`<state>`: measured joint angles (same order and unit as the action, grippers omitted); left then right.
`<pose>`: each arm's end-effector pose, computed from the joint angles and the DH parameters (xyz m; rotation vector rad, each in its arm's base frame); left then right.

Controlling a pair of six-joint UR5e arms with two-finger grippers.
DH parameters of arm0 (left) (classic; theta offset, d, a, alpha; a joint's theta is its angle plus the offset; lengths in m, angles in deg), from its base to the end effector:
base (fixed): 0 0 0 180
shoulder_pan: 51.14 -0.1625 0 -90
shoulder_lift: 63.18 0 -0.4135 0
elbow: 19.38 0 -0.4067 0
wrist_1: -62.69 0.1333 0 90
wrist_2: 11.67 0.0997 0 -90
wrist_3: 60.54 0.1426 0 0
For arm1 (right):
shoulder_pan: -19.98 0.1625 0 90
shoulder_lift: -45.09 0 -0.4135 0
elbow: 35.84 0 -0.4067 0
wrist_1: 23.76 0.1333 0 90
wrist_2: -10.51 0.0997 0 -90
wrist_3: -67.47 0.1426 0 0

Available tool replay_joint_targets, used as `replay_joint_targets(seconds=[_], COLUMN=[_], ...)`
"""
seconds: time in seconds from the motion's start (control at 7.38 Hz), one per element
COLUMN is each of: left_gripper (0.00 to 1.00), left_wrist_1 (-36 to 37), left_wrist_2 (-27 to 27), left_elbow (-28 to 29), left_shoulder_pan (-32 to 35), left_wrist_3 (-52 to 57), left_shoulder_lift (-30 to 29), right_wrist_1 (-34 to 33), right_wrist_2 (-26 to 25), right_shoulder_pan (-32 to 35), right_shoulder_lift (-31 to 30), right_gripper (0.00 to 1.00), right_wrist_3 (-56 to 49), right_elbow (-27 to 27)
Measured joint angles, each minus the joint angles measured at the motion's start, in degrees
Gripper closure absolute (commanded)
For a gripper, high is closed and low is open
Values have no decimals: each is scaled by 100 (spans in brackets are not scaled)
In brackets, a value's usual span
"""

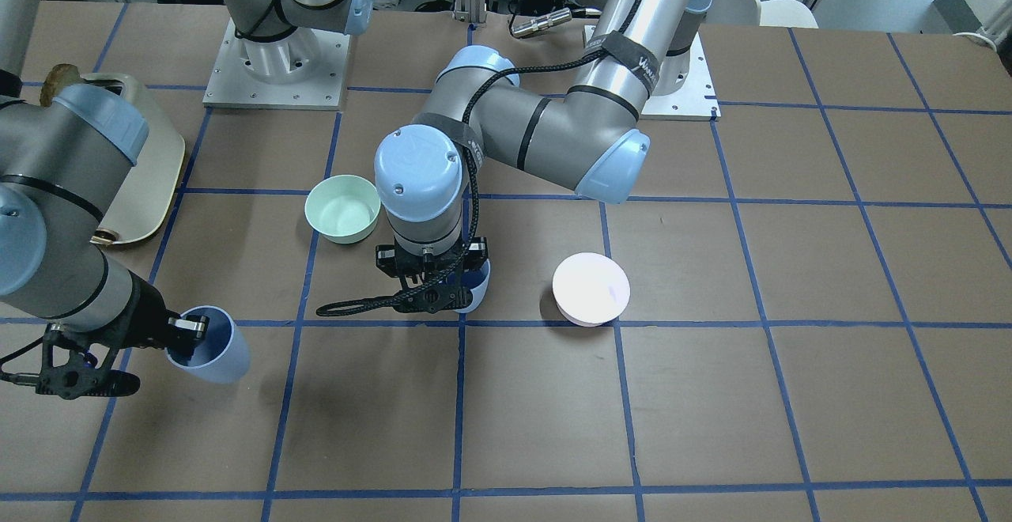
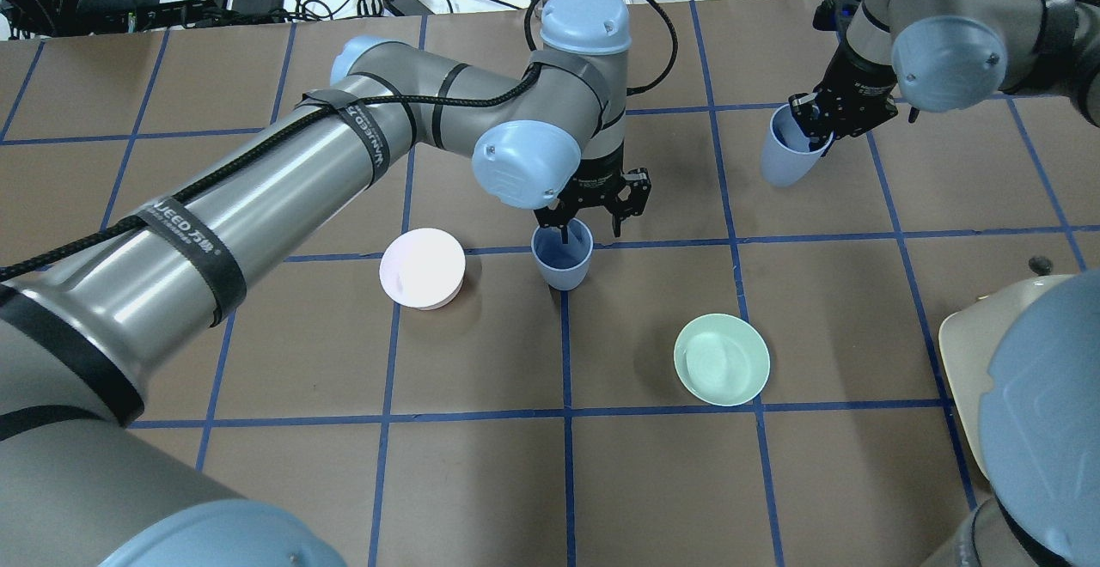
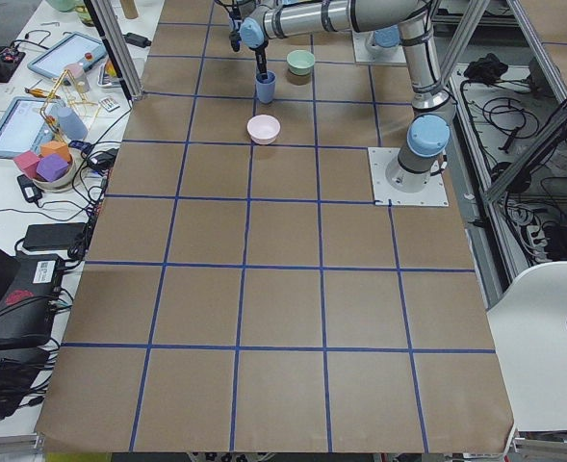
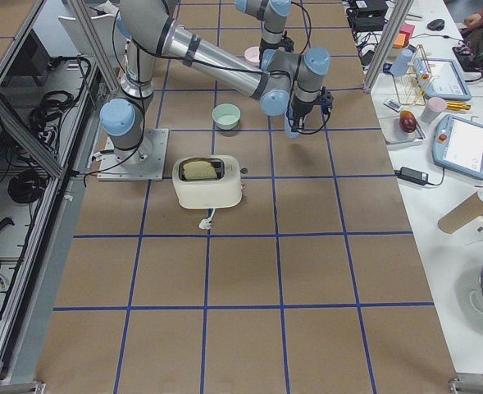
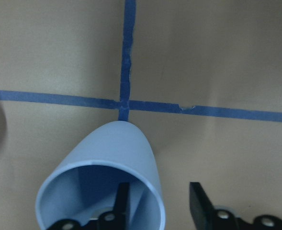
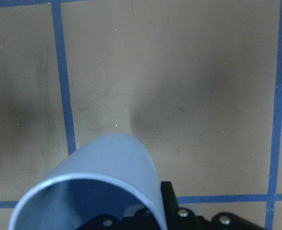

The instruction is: Stack blue cups with both arms

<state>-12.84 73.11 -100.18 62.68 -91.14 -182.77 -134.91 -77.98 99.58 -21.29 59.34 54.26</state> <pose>-0.4044 -0.5538 0.2288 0.1907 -3.0951 -0.2072 0.0209 -0.6456 0.2309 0.0625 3.1071 0.0622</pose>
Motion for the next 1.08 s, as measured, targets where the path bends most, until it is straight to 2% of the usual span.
replay_joint_targets(seconds=[0.27, 0.54, 0.81, 0.95, 1.08], left_gripper=[0, 0, 0, 0, 6], left_wrist_1=[-870, -1999, -2318, -2281, -2047], left_wrist_2=[-138, -137, -126, -107, -20], left_elbow=[615, 1380, 1596, 1577, 1421], left_shoulder_pan=[-653, -1512, -2329, -2501, -2544], left_wrist_3=[98, 1068, 2179, 2446, 2543], left_shoulder_lift=[400, 767, 1176, 1413, 1663], right_wrist_1=[158, 629, 1054, 1132, 1146], right_wrist_2=[65, 351, 491, 568, 603], right_shoulder_pan=[28, 309, 913, 1333, 1722], right_shoulder_lift=[-136, -520, -951, -1063, -1078], right_gripper=[100, 100, 100, 100, 100], right_wrist_3=[47, 374, 972, 1456, 1940], right_elbow=[2, 6, 14, 24, 34])
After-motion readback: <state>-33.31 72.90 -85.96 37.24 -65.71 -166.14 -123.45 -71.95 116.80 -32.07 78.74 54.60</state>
